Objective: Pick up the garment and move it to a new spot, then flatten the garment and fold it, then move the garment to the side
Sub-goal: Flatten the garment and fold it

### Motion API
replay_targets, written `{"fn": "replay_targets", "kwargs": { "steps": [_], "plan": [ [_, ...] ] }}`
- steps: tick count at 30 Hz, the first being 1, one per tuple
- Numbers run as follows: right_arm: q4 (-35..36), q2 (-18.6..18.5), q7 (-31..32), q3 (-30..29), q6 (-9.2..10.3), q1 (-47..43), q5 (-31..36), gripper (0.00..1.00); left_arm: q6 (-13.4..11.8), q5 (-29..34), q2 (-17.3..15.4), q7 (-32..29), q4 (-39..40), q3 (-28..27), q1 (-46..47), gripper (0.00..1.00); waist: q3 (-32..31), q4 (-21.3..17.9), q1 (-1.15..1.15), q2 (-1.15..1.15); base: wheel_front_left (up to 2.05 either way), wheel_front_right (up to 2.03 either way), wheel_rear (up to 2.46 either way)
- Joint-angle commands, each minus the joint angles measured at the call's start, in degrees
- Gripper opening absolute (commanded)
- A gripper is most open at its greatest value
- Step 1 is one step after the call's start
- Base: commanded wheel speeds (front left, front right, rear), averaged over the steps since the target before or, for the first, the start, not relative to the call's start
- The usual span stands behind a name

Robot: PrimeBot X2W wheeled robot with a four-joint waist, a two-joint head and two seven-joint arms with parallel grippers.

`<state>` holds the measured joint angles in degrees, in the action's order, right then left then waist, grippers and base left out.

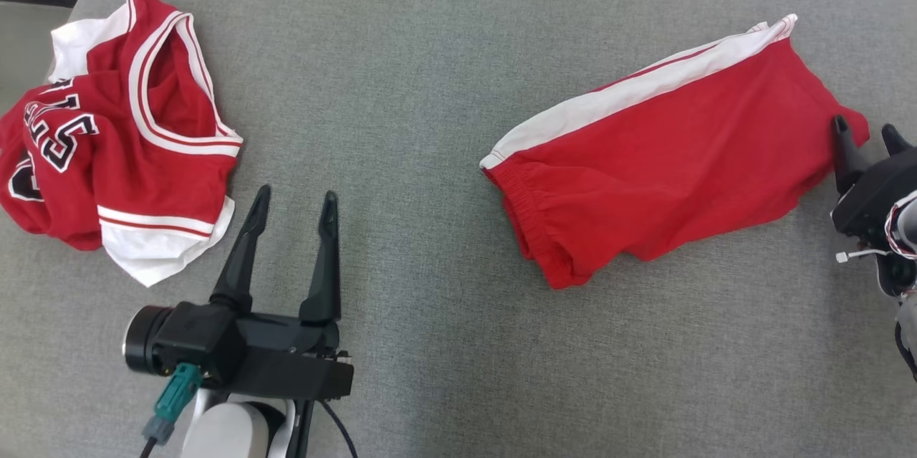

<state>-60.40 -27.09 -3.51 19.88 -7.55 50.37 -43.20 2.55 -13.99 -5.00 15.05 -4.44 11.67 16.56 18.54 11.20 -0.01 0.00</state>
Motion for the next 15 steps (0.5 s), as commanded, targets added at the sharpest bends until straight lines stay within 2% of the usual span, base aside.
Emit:
{"fn": "replay_targets", "kwargs": {
  "steps": [1, 5, 6, 7, 9, 15],
  "plan": [
    [-1.5, 0.3, 0.3, 0.0, 0.13, 0.3, -0.3, 1.00, 0.5, 0.6, 0.5, 0.2, 0.2, -1.1, -1.4, 1.00, 0.1, 0.3, 0.01, 0.00, 0.00, 0.00, 0.00],
    [-3.0, 1.0, 1.0, 0.5, 0.13, 0.2, -0.8, 1.00, 1.5, 1.3, 1.2, 0.2, 0.2, -2.1, -2.1, 1.00, 0.1, 0.7, 0.01, 0.00, 0.00, 0.00, 0.00],
    [-3.3, 1.2, 1.3, 0.7, 0.13, 0.1, -1.0, 0.81, 1.5, 1.5, 1.3, 0.2, 0.1, -2.3, -2.2, 1.00, 0.2, 0.7, 0.01, 0.00, 0.00, 0.00, 0.00],
    [-3.5, 1.4, 1.6, 0.9, 0.13, -0.1, -1.2, 0.42, 1.9, 1.7, 1.5, 0.2, 0.1, -2.5, -2.4, 1.00, 0.2, 0.8, 0.01, 0.00, 0.00, 0.00, 0.00],
    [-3.8, 1.7, 2.2, 1.2, 0.13, -0.4, -1.8, 0.00, 2.1, 2.4, 1.7, 0.2, -0.2, -2.6, -2.5, 1.00, 0.2, 0.8, 0.01, 0.00, 0.00, 0.00, 0.00],
    [-2.6, 2.1, 0.6, 1.6, 0.13, -1.6, -3.9, 0.00, 2.5, 4.1, 2.0, 0.2, -1.2, -3.2, -2.9, 1.00, -0.9, 0.0, 0.01, 0.00, 0.00, 0.00, 0.00]
  ]
}}
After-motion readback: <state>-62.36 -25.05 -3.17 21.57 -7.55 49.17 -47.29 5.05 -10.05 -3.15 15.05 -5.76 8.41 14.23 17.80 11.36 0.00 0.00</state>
